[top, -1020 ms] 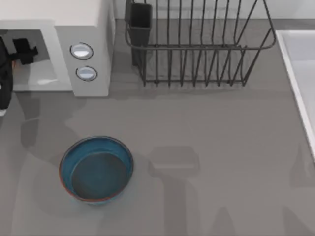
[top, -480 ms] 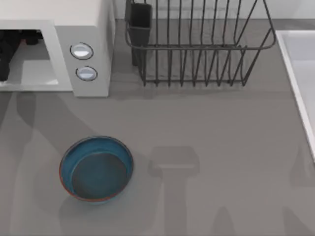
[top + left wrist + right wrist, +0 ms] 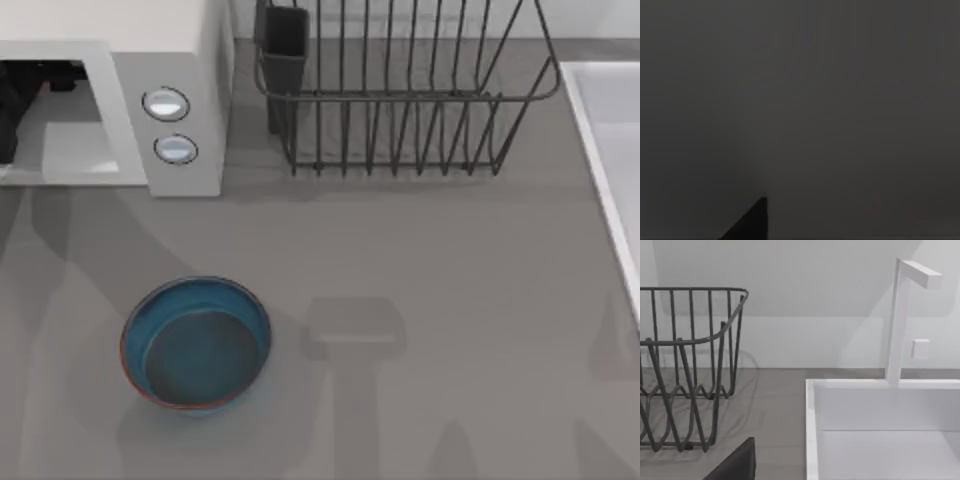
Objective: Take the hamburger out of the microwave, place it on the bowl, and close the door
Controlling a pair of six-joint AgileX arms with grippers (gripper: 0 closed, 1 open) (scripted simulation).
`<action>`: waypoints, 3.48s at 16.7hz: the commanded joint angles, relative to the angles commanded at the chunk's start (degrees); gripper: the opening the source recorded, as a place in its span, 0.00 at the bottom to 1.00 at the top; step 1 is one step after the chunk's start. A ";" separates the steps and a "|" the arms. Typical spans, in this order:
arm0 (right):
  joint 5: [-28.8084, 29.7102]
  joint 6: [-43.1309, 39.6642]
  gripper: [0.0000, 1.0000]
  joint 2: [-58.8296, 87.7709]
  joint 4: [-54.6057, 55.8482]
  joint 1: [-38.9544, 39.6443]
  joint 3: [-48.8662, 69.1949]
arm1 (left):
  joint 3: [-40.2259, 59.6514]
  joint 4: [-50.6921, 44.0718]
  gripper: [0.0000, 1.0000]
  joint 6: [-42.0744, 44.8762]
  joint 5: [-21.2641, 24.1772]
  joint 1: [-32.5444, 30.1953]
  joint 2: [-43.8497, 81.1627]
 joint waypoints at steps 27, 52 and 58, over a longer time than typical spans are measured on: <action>0.00 0.00 1.00 0.00 0.00 0.00 0.00 | -60.11 34.30 0.00 1.68 4.92 5.17 -25.60; 0.00 0.00 1.00 0.00 0.00 0.00 0.00 | -48.84 -12.00 0.00 -22.11 -5.73 -5.14 -45.74; 0.00 0.00 1.00 0.00 0.00 0.00 0.00 | -35.61 -44.62 0.00 -55.62 -19.85 -19.41 -42.18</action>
